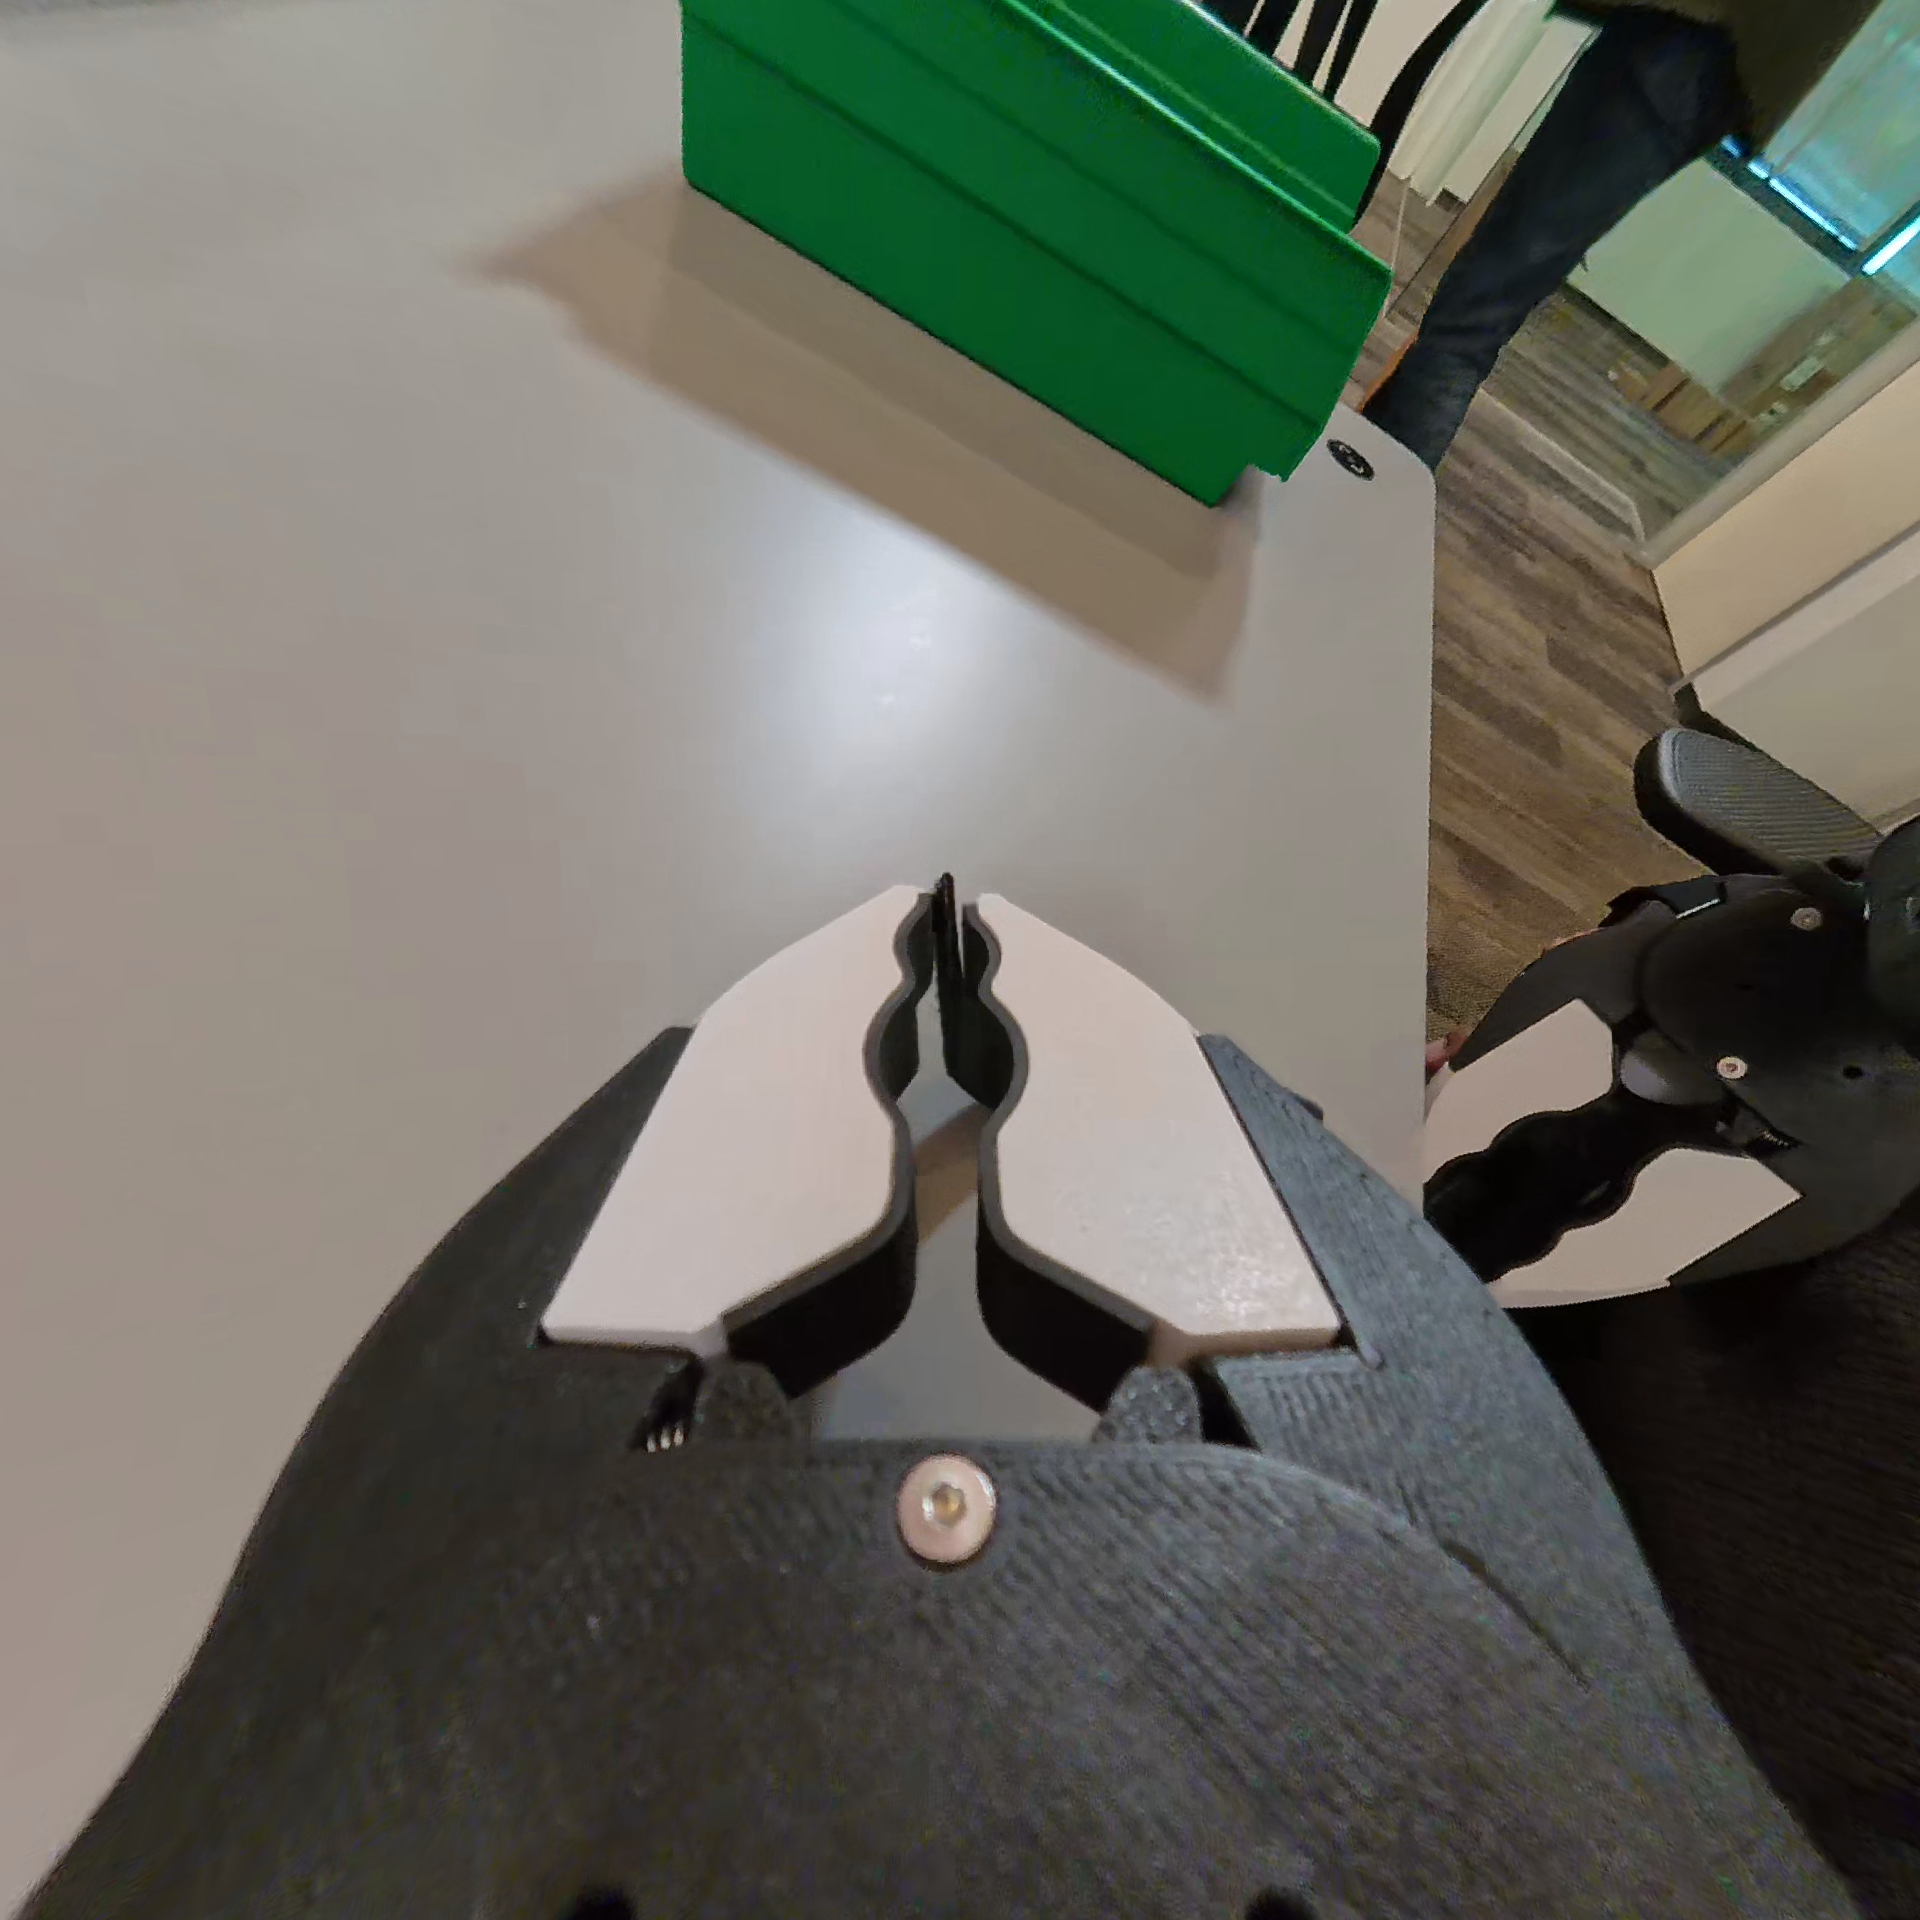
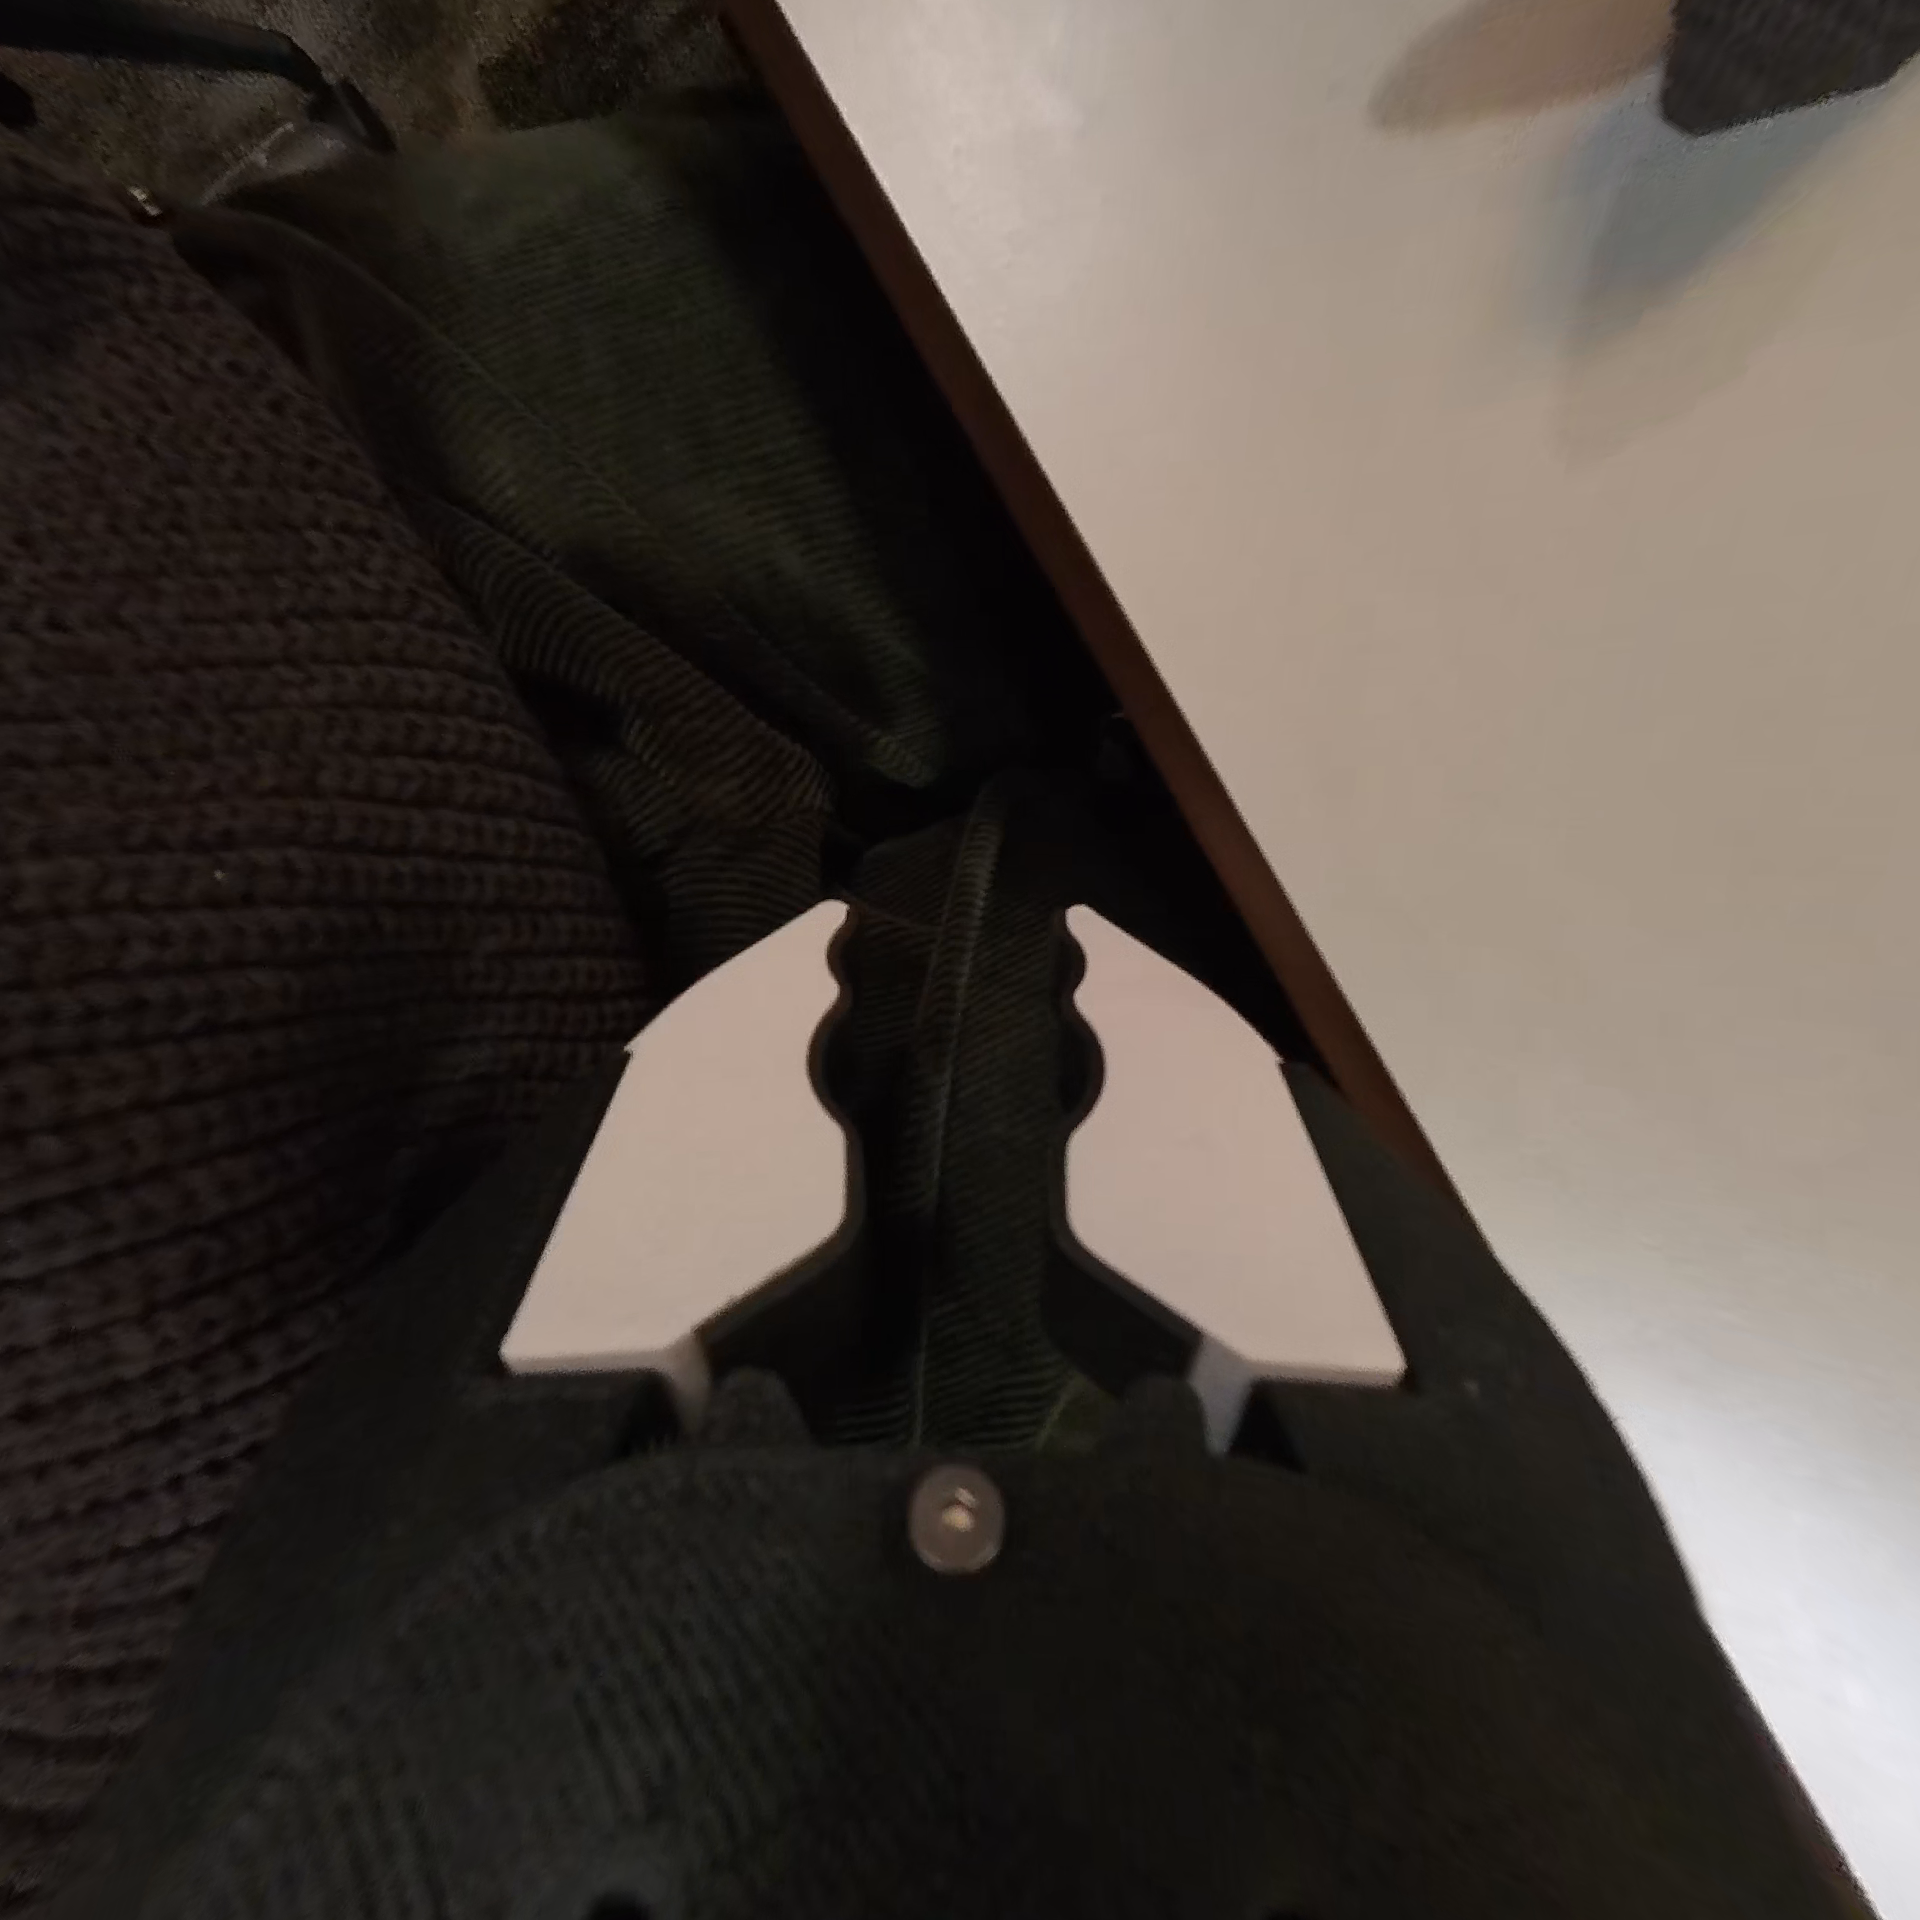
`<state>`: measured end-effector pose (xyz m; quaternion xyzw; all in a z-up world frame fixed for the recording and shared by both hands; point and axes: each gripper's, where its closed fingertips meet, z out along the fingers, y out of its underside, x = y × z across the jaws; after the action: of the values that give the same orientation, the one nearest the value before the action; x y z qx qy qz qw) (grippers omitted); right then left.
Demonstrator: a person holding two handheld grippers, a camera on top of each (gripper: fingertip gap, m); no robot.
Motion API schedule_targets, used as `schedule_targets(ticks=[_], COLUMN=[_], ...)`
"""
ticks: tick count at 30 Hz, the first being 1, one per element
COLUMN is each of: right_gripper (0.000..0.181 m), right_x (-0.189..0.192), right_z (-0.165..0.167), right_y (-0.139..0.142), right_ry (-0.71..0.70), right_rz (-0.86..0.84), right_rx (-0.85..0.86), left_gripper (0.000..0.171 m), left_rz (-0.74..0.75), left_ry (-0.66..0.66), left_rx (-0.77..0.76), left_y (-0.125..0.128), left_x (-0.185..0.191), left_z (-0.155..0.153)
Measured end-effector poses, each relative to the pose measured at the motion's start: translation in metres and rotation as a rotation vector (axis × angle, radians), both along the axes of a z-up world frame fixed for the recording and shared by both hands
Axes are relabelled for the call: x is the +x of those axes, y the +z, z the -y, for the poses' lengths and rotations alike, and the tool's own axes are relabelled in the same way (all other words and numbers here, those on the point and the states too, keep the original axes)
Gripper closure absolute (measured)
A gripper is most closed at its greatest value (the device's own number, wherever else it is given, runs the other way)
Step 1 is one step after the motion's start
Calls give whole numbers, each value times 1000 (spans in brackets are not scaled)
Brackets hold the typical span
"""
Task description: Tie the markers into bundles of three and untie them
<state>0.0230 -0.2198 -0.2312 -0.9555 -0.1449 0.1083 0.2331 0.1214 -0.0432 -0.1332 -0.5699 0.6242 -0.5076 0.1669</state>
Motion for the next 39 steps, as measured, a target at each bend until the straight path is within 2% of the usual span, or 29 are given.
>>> schedule_targets(ticks=[5,11,14,19,22,23,24,27,33,36,39], right_gripper=[145,145,144,138,138,143,159,160,161,161,161], right_x=[7,16,7,-16,-27,-30,-33,-38,-44,-49,-57], right_z=[-1,-8,-13,-18,-15,-14,-15,-16,-17,-21,-25], right_y=[-2,-11,-16,-35,-53,-57,-58,-55,-30,2,45], right_ry=[-40,-104,-105,-80,-40,-27,-14,31,52,46,52], right_rz=[15,93,107,127,173,193,217,268,236,156,3], right_rx=[8,49,74,56,-14,-20,-12,8,61,134,259], left_gripper=[136,137,137,140,142,142,142,142,141,140,139], left_rz=[-22,-34,-36,-23,-2,1,-1,-7,-14,-10,-3], left_ry=[11,21,44,107,152,158,162,173,204,225,249], left_rx=[77,138,140,42,-23,-32,-32,-19,-2,-12,-24], left_y=[-6,-11,-13,-12,-7,-6,-6,-8,-9,-9,-7], left_x=[-2,-6,-12,-28,-37,-40,-42,-47,-54,-56,-56], left_z=[-3,0,-2,-4,-7,-7,-8,-11,-20,-26,-33])
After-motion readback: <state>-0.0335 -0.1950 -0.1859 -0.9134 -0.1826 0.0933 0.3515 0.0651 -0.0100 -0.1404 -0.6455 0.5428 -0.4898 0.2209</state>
